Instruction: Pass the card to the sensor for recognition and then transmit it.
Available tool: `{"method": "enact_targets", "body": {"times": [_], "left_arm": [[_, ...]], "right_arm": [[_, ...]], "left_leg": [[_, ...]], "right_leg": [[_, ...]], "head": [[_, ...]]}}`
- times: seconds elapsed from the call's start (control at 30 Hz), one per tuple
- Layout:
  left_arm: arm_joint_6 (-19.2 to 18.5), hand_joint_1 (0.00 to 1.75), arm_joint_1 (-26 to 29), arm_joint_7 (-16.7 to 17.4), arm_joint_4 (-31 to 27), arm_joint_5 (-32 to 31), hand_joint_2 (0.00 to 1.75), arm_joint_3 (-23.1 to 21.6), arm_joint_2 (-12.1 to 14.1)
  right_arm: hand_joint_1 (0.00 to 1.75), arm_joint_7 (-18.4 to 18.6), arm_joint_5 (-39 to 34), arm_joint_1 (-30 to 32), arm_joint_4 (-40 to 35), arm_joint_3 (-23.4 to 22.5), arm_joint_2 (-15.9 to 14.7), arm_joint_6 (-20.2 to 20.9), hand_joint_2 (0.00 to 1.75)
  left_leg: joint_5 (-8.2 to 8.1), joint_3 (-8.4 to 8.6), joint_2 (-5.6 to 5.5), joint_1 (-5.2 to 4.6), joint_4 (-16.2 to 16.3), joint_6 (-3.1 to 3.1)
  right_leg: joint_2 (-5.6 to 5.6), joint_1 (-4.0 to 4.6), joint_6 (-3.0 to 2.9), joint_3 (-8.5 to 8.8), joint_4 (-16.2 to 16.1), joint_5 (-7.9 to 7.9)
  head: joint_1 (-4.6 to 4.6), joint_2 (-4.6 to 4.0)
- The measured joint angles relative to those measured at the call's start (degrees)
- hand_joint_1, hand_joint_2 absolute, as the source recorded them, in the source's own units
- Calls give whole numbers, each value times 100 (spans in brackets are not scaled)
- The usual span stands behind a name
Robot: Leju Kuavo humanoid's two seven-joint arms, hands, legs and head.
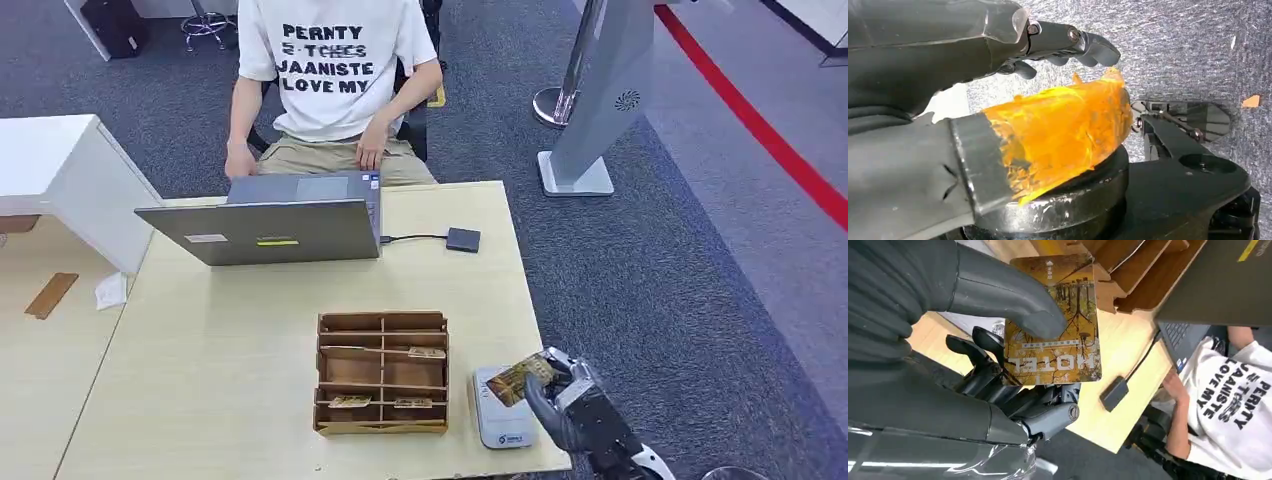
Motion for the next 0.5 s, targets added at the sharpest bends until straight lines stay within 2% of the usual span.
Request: {"method": "enact_targets", "body": {"times": [0.17,0.5], "left_arm": [[0,0,-1,0,0,15,0,0,0],[-9,0,-10,2,0,-2,0,0,-2]], "right_arm": [[175,113,229,-101,111,217,-57,-194,175],[175,221,492,-344,321,579,-66,-199,175]], "left_leg": [[0,0,0,0,0,0],[0,0,0,-1,0,0]], "right_leg": [[1,-1,0,0,0,0],[0,-1,0,0,0,0]], "head": [[0,0],[0,0]]}}
